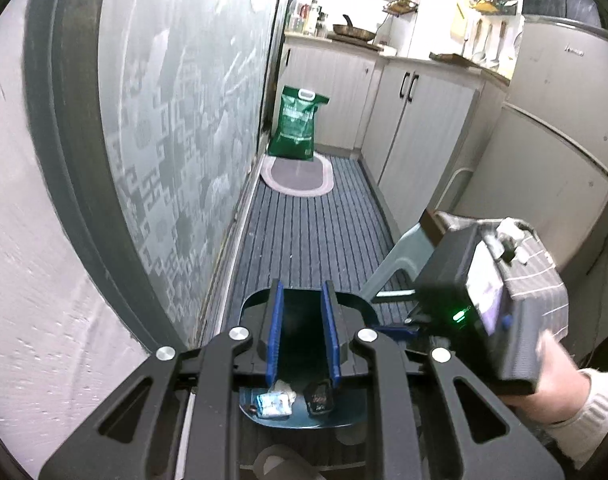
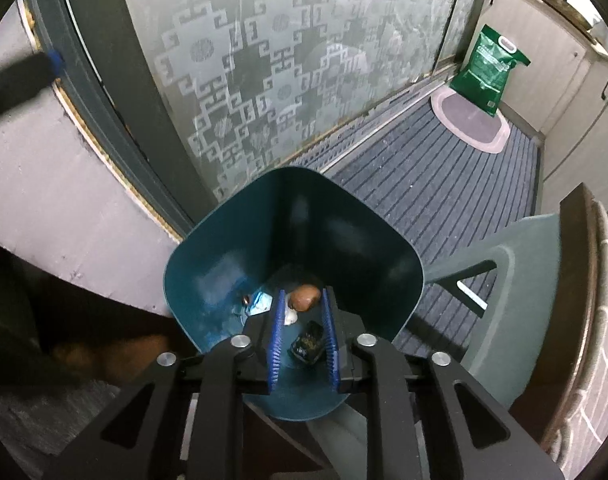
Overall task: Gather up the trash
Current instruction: 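Open the left gripper over the teal bin while the right gripper drops the nut in, then move the right gripper back to the table and grasp the green lime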
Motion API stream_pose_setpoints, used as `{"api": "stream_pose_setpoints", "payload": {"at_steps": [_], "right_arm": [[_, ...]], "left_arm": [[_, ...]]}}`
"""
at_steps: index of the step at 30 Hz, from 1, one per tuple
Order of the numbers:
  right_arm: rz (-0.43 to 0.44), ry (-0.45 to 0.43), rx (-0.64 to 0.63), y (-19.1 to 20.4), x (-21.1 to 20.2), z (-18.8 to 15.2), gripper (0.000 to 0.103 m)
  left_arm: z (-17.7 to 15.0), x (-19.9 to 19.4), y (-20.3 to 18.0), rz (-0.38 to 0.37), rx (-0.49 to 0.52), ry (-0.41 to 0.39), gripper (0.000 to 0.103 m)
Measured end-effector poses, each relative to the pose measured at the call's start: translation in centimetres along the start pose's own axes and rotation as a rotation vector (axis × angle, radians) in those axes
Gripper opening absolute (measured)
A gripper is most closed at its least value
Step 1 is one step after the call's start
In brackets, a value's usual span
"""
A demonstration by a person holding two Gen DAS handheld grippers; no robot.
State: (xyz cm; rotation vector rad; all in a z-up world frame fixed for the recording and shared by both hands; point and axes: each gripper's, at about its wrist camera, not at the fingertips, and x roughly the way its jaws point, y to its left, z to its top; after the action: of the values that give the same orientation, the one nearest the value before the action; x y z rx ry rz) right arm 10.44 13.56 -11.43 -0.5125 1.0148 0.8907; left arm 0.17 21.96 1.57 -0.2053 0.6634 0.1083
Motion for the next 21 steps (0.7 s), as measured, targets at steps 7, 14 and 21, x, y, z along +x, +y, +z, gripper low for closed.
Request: {"api": "stream_pose_setpoints", "payload": {"at_steps": [7,14,21], "right_arm": [[0.034,-0.035,-0.007,0.2,-1.6,-0.3,0.044],[0.075,-0.161,0.012,-0.7,-5.8,-0.1,0.043],[0.076,-0.281,0.057,-3.4,-10.3,-1.0,0.043]], "left_arm": [[1.2,-2.1,-1.4,-0.001,0.013,-0.059,0.021],[2.1,-3.1,-2.9,-0.007,0.020,-0.104,0.023],[2.8,-2.5,-5.2,-0.019,0.045,-0.107,0.030]]}}
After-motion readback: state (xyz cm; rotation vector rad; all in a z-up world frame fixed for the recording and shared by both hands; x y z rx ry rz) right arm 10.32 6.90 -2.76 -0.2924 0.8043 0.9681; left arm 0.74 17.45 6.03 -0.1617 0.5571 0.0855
